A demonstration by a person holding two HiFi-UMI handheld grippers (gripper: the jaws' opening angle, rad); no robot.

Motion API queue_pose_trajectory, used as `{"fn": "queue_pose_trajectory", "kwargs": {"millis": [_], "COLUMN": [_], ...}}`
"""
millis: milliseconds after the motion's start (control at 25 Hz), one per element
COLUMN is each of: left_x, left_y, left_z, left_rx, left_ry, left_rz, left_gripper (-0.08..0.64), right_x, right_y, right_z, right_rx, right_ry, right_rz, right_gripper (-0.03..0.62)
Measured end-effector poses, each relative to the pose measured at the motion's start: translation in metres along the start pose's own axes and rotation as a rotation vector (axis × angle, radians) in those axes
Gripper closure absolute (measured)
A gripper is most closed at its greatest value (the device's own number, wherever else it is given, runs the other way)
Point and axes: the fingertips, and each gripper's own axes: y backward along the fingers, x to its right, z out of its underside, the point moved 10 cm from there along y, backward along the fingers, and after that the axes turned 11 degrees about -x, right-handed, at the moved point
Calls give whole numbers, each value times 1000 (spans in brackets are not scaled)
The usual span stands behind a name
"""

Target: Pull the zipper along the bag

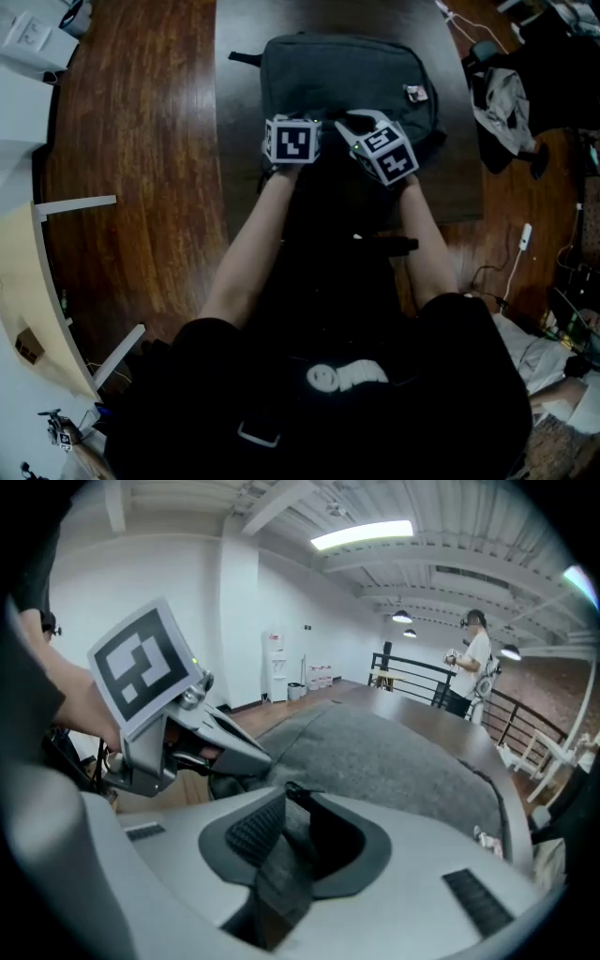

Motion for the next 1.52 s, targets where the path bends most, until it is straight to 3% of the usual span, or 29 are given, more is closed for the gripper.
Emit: {"fn": "queue_pose_trajectory", "kwargs": {"millis": [200,360,440,600,720,880,1120,1520], "left_x": [0,-3,-3,-4,-2,-3,-2,-2], "left_y": [-1,-1,-1,-1,-4,-3,-3,-1], "left_z": [2,2,1,2,1,2,3,2], "left_rx": [-6,-6,-3,-7,-9,-5,-7,-5], "left_ry": [9,4,9,6,4,0,3,-14], "left_rz": [14,-1,6,-4,0,-10,-7,0], "left_gripper": [560,560,560,560,560,560,559,560], "right_x": [5,1,0,-3,-7,-14,-24,-21], "right_y": [-5,-10,-12,-13,-20,-28,-26,-10], "right_z": [1,-2,-2,-2,-2,-5,-5,-2], "right_rx": [-42,-154,-175,-145,-181,-225,-189,-170], "right_ry": [-41,137,155,170,233,242,432,460], "right_rz": [22,141,138,37,64,124,208,200], "right_gripper": [485,485,483,468,468,468,523,534]}}
